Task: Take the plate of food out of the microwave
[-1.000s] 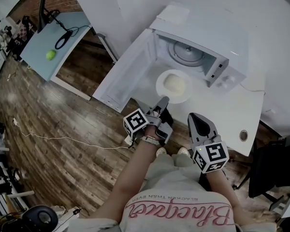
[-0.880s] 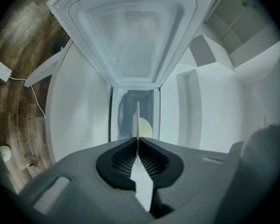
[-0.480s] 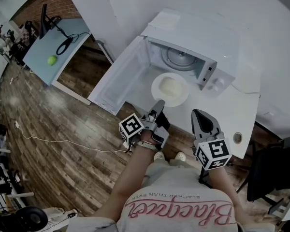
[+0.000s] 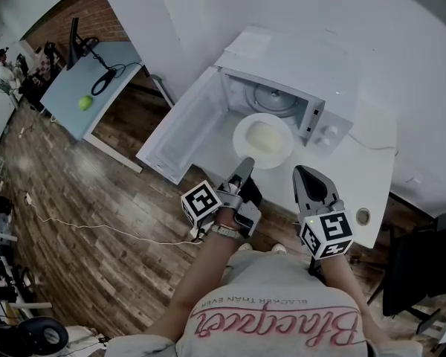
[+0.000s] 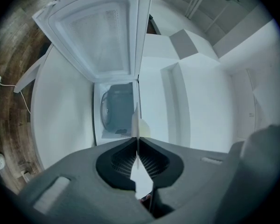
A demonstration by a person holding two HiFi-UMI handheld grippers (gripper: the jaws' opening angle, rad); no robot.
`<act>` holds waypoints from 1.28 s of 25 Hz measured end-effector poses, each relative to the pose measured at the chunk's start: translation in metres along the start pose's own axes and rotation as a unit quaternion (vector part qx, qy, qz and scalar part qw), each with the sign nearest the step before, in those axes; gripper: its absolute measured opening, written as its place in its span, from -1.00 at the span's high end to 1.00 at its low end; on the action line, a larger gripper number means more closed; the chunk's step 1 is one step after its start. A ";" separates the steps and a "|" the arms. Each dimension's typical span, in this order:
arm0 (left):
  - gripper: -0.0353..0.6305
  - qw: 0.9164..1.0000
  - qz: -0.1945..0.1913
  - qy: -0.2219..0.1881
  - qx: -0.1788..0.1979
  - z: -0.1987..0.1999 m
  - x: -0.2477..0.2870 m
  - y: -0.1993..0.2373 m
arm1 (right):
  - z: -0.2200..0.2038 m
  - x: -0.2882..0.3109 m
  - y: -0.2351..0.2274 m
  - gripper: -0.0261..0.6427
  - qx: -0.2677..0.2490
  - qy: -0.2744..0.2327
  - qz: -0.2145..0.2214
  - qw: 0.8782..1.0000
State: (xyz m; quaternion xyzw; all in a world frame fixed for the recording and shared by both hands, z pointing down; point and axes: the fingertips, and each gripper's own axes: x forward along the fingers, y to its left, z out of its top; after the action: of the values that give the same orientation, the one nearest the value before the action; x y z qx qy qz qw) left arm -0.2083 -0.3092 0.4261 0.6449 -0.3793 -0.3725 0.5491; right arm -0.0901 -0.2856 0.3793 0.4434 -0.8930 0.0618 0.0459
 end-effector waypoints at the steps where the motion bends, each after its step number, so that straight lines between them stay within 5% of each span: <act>1: 0.84 1.000 -0.005 -0.001 -0.004 -0.001 0.001 -0.004 | 0.002 0.000 -0.001 0.89 -0.003 -0.002 0.000 1.000; 32: 0.84 0.998 -0.058 0.005 -0.007 -0.010 0.013 -0.044 | 0.020 -0.002 -0.004 0.89 -0.031 -0.043 -0.031 0.998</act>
State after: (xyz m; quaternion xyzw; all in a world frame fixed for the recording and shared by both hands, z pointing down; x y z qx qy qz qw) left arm -0.1897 -0.3118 0.3827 0.6637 -0.3356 -0.4032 0.5332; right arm -0.0862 -0.2900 0.3596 0.4712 -0.8816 0.0141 0.0232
